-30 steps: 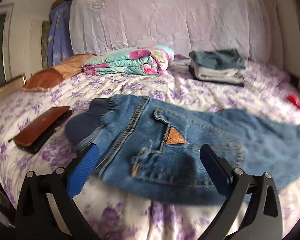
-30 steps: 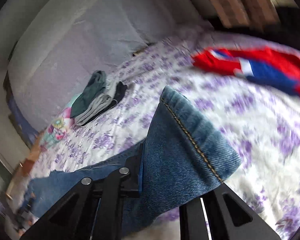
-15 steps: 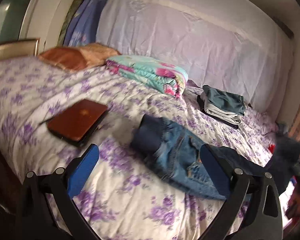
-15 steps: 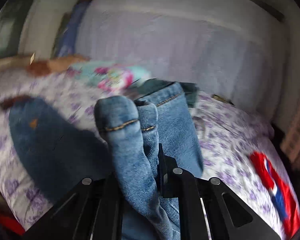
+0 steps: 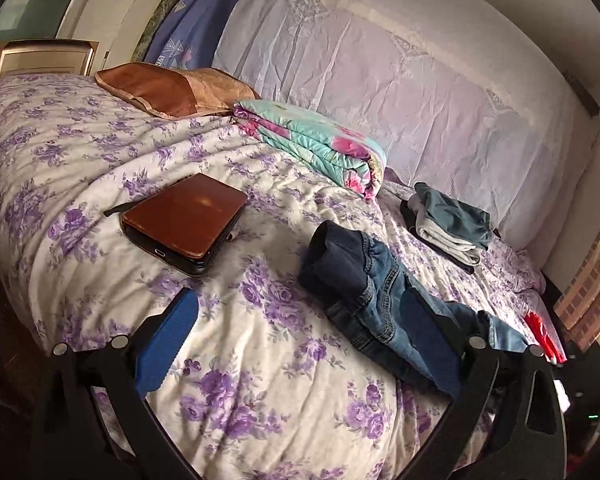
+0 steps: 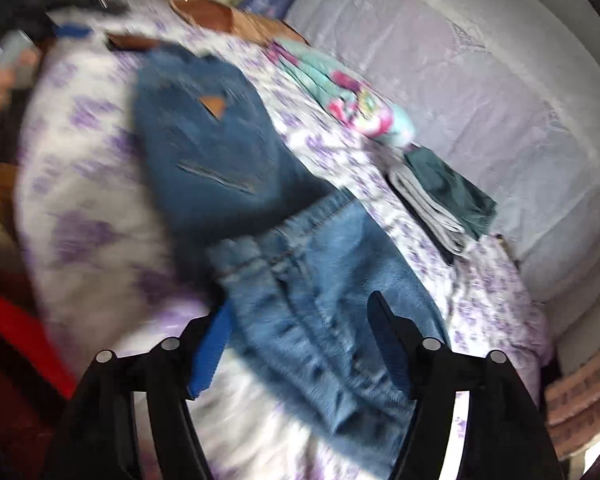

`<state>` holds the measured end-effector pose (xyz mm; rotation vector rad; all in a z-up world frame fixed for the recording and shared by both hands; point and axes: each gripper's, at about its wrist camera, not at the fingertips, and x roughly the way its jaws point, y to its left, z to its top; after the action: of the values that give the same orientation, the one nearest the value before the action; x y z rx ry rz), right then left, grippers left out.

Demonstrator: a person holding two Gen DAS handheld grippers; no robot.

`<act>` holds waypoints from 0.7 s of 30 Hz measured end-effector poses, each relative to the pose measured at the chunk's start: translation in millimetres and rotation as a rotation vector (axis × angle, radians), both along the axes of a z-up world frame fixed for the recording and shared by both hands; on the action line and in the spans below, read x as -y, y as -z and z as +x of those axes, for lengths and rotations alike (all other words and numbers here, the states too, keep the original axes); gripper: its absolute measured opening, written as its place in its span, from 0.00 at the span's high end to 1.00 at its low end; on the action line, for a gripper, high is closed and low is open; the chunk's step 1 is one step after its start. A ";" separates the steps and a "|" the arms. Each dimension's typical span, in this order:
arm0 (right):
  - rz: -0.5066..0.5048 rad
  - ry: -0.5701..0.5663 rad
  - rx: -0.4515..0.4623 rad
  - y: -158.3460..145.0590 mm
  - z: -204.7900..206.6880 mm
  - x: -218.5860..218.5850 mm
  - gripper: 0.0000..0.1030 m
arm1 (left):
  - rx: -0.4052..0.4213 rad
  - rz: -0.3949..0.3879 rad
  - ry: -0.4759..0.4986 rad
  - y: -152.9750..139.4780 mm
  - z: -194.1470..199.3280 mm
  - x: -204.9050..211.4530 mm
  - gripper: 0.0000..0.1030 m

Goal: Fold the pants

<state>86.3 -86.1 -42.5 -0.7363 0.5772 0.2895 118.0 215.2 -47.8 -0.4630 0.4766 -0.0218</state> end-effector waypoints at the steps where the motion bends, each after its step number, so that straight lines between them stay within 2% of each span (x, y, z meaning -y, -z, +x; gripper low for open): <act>1: 0.043 -0.014 -0.007 -4.3 -4.4 1.2 0.31 | -0.003 0.000 0.000 0.6 1.0 0.6 0.04; 4: 0.245 0.038 0.001 -32.2 9.5 13.0 0.31 | -0.012 -0.012 0.017 2.8 2.9 3.9 0.04; 6: 0.342 0.132 0.065 -42.6 37.6 23.9 0.31 | -0.024 -0.024 0.039 4.1 5.2 8.1 0.04; 8: 0.398 0.189 0.080 -43.2 58.2 27.0 0.31 | -0.032 -0.030 0.055 5.0 6.7 12.3 0.04; 10: 0.398 0.239 0.002 -26.1 88.1 25.5 0.32 | -0.046 -0.036 0.073 7.6 7.9 18.3 0.04; 12: 0.281 0.282 -0.075 4.9 105.6 24.9 0.31 | -0.067 -0.045 0.104 11.5 11.1 24.2 0.04; 13: 0.282 0.280 -0.101 17.2 108.8 31.6 0.28 | -0.077 -0.048 0.120 13.5 12.7 27.4 0.04; 14: 0.339 0.291 -0.120 17.5 109.7 43.6 0.26 | -0.085 -0.051 0.133 15.5 14.4 30.7 0.04; 15: 0.353 0.303 -0.139 15.2 111.6 48.6 0.26 | -0.092 -0.055 0.141 17.6 16.0 32.8 0.04; 19: 0.335 0.305 -0.110 8.3 99.3 40.2 0.26 | -0.117 -0.065 0.164 25.8 21.9 42.8 0.04; 21: 0.383 0.247 -0.062 -7.8 83.5 31.0 0.27 | -0.120 -0.044 0.154 26.1 22.7 46.3 0.04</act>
<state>169.8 -117.1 -34.7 -0.2832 0.6412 0.1859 140.7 168.9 -73.9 -0.4720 0.6298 -0.1541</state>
